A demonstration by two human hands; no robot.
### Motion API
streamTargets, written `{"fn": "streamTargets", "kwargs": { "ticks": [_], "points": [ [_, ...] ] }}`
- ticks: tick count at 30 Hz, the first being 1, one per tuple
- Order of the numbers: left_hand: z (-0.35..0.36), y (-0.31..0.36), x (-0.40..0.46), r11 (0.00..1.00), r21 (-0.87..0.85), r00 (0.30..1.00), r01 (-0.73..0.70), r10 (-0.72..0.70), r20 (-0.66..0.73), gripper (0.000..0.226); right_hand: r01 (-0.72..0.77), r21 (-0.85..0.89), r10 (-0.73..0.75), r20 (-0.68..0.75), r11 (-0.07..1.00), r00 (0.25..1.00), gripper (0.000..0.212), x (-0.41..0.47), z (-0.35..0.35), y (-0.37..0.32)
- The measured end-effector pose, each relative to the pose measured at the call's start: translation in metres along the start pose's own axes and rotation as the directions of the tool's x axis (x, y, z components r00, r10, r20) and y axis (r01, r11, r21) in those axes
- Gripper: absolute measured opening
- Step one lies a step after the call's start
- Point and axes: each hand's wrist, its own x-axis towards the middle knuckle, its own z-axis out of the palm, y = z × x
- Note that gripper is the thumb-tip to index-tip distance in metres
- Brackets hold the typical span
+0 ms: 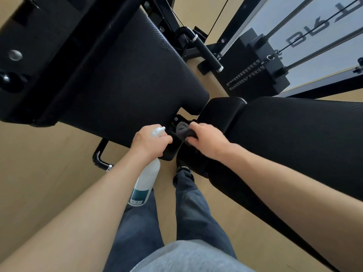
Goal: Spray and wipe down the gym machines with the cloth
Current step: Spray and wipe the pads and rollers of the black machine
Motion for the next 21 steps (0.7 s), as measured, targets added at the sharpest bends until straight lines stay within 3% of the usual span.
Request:
{"fn": "streamTargets", "kwargs": {
  "ticks": [2,3,7,12,21],
  "points": [
    [-0.001,-0.003,0.002,1.0,-0.005,1.0,0.017,-0.017,-0.006,0.011,0.007,-0.21,-0.029,-0.102,0.978,0.994,0.031,0.015,-0.02,0.019],
    [-0.001,-0.005,0.003,1.0,-0.004,1.0,0.025,-0.025,-0.008,0.011,0.002,-0.291,-0.024,-0.071,0.957,0.997,0.034,0.022,-0.024,0.028],
    [0.003,-0.013,0.009,1.0,0.006,0.999,0.031,-0.031,-0.018,0.013,0.102,-0.491,0.056,0.297,0.865,0.953,0.045,0.04,0.0,0.039],
    [0.009,-0.029,0.023,0.995,-0.068,0.996,0.073,-0.076,-0.046,0.015,0.164,-0.557,0.119,0.436,0.814,0.892,0.057,0.068,0.058,0.035],
    [0.023,-0.044,0.032,0.991,-0.097,0.992,0.091,-0.099,-0.077,0.014,0.354,-0.585,-0.015,0.503,0.729,0.864,0.048,0.077,0.117,0.016]
  ]
}}
